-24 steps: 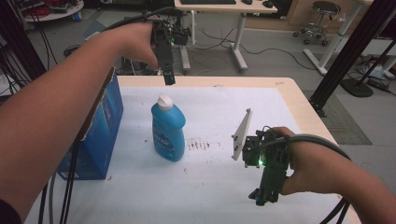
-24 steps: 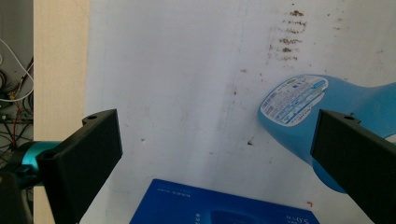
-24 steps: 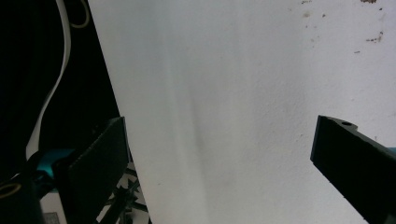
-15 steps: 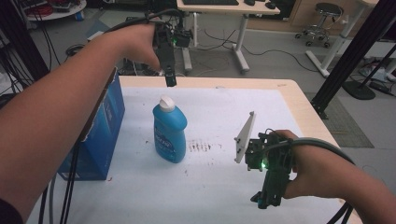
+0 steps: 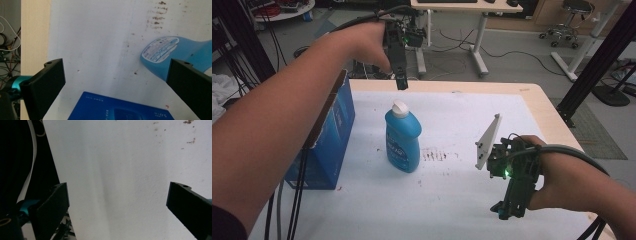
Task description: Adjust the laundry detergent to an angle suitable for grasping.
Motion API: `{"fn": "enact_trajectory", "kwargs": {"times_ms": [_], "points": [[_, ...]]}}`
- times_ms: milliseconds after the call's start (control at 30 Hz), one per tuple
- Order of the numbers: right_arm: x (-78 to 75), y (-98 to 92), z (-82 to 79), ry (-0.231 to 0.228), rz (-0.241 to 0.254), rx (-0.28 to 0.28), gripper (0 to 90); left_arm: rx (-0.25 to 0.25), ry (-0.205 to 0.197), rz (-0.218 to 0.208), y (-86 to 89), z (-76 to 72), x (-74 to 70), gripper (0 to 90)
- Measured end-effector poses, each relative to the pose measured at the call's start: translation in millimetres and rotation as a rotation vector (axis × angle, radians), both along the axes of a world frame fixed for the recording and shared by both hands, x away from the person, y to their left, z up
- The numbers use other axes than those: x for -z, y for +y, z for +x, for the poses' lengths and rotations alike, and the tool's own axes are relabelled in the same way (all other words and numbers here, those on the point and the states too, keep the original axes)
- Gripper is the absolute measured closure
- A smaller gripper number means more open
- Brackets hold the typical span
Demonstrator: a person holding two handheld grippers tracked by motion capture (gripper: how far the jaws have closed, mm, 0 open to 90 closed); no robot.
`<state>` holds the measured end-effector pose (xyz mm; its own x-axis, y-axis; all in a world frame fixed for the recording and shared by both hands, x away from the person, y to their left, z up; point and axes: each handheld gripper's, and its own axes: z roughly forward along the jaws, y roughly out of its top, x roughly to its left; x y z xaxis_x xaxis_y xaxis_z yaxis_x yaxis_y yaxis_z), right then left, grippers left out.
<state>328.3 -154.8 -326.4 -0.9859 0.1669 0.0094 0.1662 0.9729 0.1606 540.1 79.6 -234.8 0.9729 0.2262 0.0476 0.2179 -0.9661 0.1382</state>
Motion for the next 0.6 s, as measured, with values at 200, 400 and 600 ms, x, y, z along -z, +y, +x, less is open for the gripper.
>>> {"fn": "enact_trajectory", "kwargs": {"times_ms": [200, 400, 600], "points": [[-4.9, 1.6, -1.6, -0.016, 0.011, -0.004, 3.5, -0.02, -0.019, 0.0, 17.6, -9.6, -13.3, 2.0], [-11.1, 3.7, -0.1, -0.052, 0.008, -0.002, 3.5, -0.032, -0.03, 0.021, 39.9, -25.1, -25.9, 2.1], [-14.5, 7.0, 5.4, -0.068, 0.042, 0.014, 3.5, -0.053, -0.027, 0.039, 63.8, -36.5, -31.7, 2.1]]}}
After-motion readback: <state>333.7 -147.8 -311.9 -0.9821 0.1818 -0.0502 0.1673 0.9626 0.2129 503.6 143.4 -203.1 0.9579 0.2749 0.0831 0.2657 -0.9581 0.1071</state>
